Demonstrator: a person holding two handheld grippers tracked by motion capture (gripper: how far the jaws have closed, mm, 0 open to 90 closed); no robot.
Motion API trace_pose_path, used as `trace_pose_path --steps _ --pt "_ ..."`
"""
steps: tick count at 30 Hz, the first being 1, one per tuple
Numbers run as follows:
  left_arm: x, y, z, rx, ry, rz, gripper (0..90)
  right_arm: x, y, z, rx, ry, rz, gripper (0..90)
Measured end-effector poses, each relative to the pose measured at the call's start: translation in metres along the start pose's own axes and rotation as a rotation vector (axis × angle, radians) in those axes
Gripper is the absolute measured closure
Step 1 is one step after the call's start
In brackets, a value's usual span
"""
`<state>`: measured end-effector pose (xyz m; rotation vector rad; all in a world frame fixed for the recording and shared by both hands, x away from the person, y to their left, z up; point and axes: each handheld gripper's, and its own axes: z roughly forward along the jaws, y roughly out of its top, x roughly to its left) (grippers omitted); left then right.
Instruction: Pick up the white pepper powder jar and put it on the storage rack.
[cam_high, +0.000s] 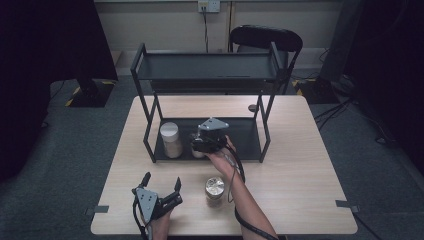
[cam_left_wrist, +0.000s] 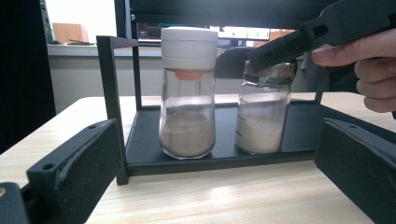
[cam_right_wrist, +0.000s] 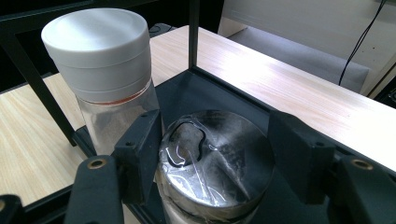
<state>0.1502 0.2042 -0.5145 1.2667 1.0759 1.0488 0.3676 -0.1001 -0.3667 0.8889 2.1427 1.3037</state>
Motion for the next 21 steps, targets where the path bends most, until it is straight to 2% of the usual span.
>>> trace_pose_path --steps 6,13,14,16,18,21 --pt "0.000 0.000 0.000 0.000 0.000 0.001 0.1 -0.001 0.001 0.000 0.005 0.005 0.000 33.7" --pt "0.000 0.000 0.000 0.000 0.000 0.003 0.1 0.000 -0.005 0.001 -0.008 -0.006 -0.001 23.3" --pt "0.000 0.000 0.000 -0.001 0.001 0.003 0.1 0.000 -0.007 0.000 -0.023 -0.011 0.002 19.0" --pt "0.000 0.000 0.000 -0.001 0.001 0.003 0.1 0.000 -0.008 -0.001 -0.032 -0.015 0.008 17.2" --pt "0.000 0.000 0.000 -0.002 0.001 0.002 0.1 0.001 -0.010 -0.003 -0.050 -0.028 0.018 11.4" --pt "0.000 0.000 0.000 -0.001 0.001 0.005 0.1 0.001 -0.011 -0.004 -0.062 -0.031 0.022 9.2"
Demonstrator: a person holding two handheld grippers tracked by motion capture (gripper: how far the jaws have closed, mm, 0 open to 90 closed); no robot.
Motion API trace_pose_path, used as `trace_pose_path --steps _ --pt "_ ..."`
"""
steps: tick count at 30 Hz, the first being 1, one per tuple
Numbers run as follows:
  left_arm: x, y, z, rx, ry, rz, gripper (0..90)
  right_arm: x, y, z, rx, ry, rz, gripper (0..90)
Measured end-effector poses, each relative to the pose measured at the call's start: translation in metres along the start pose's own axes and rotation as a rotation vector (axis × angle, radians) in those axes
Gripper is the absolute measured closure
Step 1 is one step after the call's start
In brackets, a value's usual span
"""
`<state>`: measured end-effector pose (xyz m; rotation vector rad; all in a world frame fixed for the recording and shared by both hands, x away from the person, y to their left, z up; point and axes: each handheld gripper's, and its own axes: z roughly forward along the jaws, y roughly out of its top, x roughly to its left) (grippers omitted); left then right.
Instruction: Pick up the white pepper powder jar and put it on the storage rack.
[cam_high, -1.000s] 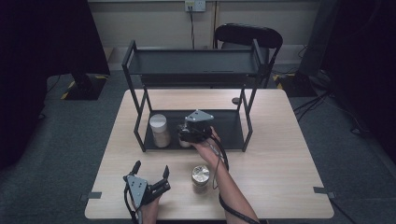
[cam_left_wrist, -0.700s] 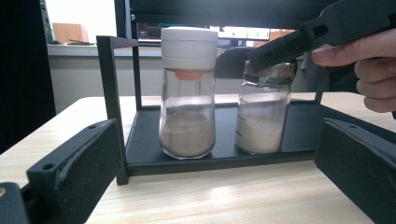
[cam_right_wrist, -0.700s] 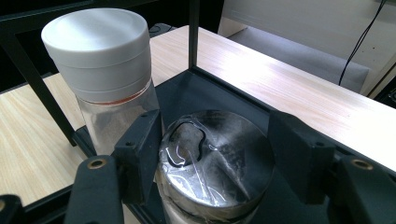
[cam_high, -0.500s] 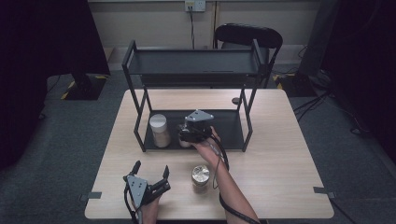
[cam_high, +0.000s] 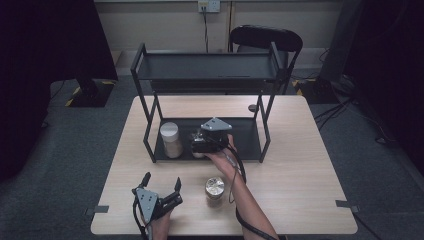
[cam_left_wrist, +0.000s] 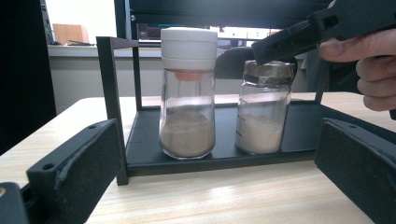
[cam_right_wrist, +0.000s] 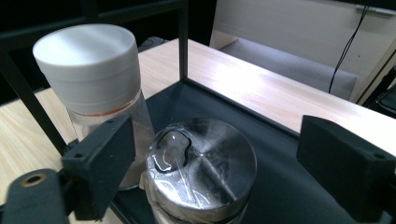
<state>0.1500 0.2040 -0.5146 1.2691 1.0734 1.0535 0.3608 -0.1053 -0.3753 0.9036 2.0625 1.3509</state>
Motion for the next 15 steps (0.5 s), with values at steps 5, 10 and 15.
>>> trace_pose_path --steps 5,10,15 --pt "0.000 0.000 0.000 -0.001 0.001 0.001 0.1 -0.002 -0.002 -0.005 -0.025 0.010 -0.003 5.6" --pt "0.000 -0.001 0.000 -0.003 0.001 0.002 0.1 0.000 -0.004 -0.010 -0.048 0.002 -0.005 4.0" --pt "-0.001 0.000 0.000 -0.002 0.001 0.002 0.1 0.003 -0.004 -0.015 -0.059 -0.007 -0.019 3.9"
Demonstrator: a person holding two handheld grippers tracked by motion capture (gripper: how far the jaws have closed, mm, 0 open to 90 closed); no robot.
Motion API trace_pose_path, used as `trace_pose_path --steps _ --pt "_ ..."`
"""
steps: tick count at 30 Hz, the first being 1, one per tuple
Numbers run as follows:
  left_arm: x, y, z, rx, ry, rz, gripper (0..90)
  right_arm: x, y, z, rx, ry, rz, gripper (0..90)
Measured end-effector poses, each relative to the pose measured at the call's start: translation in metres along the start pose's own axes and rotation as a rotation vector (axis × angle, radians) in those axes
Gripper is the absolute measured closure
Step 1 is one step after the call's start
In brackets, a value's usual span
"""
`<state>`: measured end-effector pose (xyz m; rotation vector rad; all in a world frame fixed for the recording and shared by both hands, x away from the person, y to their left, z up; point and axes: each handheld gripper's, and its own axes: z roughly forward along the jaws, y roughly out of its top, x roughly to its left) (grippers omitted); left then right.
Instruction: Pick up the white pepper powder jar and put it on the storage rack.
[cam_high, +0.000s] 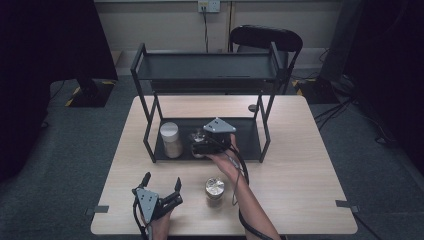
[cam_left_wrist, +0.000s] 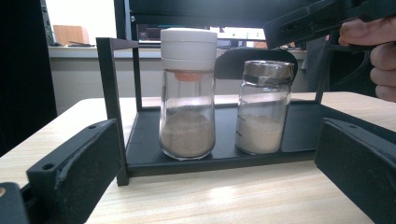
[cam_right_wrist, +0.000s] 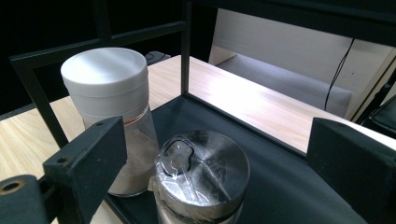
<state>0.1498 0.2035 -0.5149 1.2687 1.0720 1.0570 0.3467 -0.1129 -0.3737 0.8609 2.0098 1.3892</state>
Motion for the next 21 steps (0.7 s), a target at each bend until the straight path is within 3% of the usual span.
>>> trace_pose_path --steps 21 --pt "0.001 0.000 0.000 0.002 -0.004 0.002 0.1 0.009 -0.004 -0.020 -0.035 -0.030 -0.012 4.5"
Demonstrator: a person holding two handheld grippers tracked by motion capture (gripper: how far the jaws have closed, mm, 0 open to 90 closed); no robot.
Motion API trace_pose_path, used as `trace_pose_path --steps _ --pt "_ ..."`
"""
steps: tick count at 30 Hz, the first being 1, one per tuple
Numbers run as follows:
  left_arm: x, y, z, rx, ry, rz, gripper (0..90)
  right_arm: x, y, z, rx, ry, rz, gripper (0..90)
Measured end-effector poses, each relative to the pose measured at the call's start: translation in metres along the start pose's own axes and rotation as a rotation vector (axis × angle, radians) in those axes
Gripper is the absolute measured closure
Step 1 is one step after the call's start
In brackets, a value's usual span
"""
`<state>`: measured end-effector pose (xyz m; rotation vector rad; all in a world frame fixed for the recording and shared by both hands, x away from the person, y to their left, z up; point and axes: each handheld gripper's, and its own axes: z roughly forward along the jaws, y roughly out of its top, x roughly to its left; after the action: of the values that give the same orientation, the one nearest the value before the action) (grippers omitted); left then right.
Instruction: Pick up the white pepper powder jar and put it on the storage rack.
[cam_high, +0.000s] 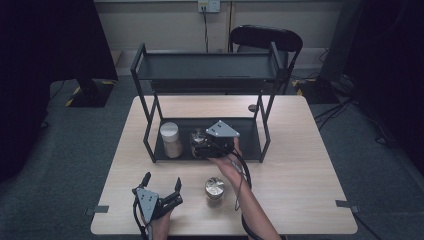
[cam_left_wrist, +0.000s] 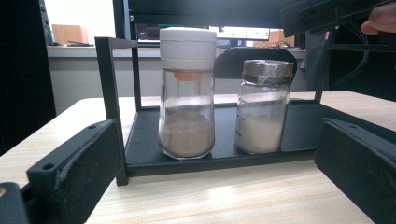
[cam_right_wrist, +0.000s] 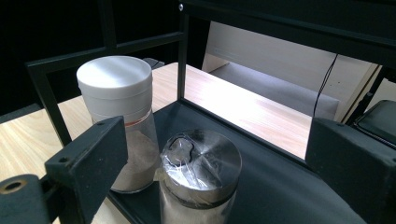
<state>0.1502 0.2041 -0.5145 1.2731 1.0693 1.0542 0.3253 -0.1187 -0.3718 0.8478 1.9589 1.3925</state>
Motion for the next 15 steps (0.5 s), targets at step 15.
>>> trace_pose_path --steps 15 --pt "0.000 0.000 0.000 0.000 0.001 0.001 0.1 0.002 -0.007 -0.014 -0.024 -0.031 0.017 4.8"
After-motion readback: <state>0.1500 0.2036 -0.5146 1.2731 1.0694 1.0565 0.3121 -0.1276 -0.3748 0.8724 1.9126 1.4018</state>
